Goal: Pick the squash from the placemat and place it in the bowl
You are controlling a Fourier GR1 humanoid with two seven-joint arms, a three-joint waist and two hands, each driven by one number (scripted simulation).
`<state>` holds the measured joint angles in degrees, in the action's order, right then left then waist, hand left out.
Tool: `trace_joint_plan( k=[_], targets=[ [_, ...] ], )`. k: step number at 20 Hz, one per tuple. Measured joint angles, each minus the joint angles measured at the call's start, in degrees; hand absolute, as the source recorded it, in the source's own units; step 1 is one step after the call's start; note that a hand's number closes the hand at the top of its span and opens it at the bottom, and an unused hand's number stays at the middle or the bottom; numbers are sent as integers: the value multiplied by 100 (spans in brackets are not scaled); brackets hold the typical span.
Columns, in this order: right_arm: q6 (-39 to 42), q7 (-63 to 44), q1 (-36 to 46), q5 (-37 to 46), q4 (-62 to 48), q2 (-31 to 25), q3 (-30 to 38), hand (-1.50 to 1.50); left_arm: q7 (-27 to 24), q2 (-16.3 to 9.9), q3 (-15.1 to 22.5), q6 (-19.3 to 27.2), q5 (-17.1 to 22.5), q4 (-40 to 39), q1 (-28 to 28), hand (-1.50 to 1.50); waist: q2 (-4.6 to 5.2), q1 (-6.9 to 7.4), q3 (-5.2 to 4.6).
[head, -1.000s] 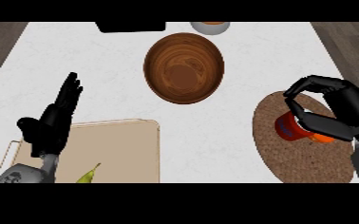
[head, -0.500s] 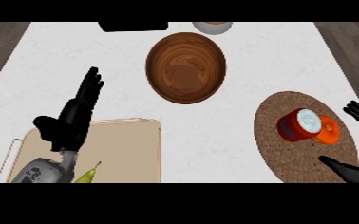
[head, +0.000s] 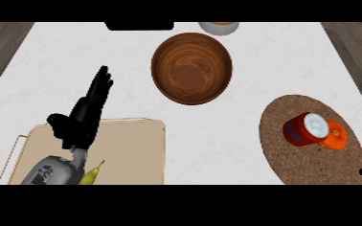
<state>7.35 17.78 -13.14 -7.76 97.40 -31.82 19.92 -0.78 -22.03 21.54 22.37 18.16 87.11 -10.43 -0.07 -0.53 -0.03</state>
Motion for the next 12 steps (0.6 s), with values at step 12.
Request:
trace_joint_plan(
  k=[12],
  targets=[
    [833, -1942, 489, 332, -455, -788, -380, -150, 152, 148, -246, -299, -159, -143, -191, 0, 13, 68, 1]
  ],
)
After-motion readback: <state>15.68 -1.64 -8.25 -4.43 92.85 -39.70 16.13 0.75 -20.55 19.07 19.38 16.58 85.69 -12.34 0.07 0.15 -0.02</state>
